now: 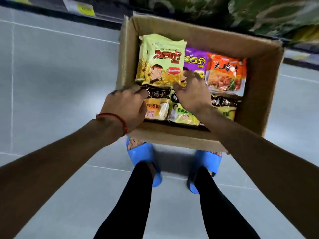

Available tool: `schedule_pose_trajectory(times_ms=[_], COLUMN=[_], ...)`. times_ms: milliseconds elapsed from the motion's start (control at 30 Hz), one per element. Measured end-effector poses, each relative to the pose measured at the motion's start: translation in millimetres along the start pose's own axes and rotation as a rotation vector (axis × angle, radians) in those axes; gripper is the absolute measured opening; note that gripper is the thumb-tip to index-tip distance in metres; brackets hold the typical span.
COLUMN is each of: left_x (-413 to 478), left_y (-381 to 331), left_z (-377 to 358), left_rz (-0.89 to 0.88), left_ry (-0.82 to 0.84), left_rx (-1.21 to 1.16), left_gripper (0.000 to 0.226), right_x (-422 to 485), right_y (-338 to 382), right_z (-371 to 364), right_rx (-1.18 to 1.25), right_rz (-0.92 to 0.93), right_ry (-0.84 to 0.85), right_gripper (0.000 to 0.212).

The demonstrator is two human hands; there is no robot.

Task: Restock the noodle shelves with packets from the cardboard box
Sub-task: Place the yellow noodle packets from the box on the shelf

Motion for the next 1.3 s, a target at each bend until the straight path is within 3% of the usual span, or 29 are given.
schedule_pose_trajectory(times_ms=[133, 233, 433, 533, 733, 933, 1067, 1300], left_x=[17.0, 31.8, 60.2, 79.4, 129.5, 152.4, 144.7, 94.5], left_y=[22.9, 38.0, 44.2, 46.5, 58.0, 69.3, 58.3, 8.3], left_z=[-29.5, -35.2, -27.0, -34.1, -69.4, -91.2, -92.7, -41.2], left_rz=[-0.048, -0.054, 0.028, 0.16, 0.495, 0.759, 0.763, 0.712], left_ry=[0.03, 0.028, 0.009, 0.025, -0.065, -0.158, -0.125, -0.305], left_rx=[-0.022, -0.057, -0.206, -0.323, -0.506, -0.559, -0.61, -0.742], left_gripper=[0.025, 0.026, 0.036, 0.042, 0.072, 0.087, 0.08, 0.049], right_x=[46.1, 70.7, 65.5, 54.1, 31.2, 23.8, 19.5, -14.5], right_y=[11.8, 16.0, -1.5, -22.3, -62.2, -92.6, -96.4, -90.5], right_z=[-33.9, -49.7, -34.7, -18.5, 13.8, 21.6, 27.5, 72.9], right_rx=[0.153, 0.286, 0.371, 0.439, 0.423, 0.475, 0.496, 0.522], right_rz=[-0.214, -0.286, -0.358, -0.412, -0.344, -0.287, -0.277, -0.253], right_ry=[0.071, 0.109, 0.018, 0.019, -0.055, -0.106, -0.096, -0.067], right_gripper=[0.079, 0.082, 0.079, 0.075, 0.046, 0.039, 0.038, 0.039])
Point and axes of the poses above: each hand's wrist, its own x-axis towards the middle knuckle, its own z-axis out of the back of the hand, y = z × x, the point moved 4 cm from there along x, towards the middle knuckle, and after that the axes turned 14 degrees about -z, right-handed, at the moved point
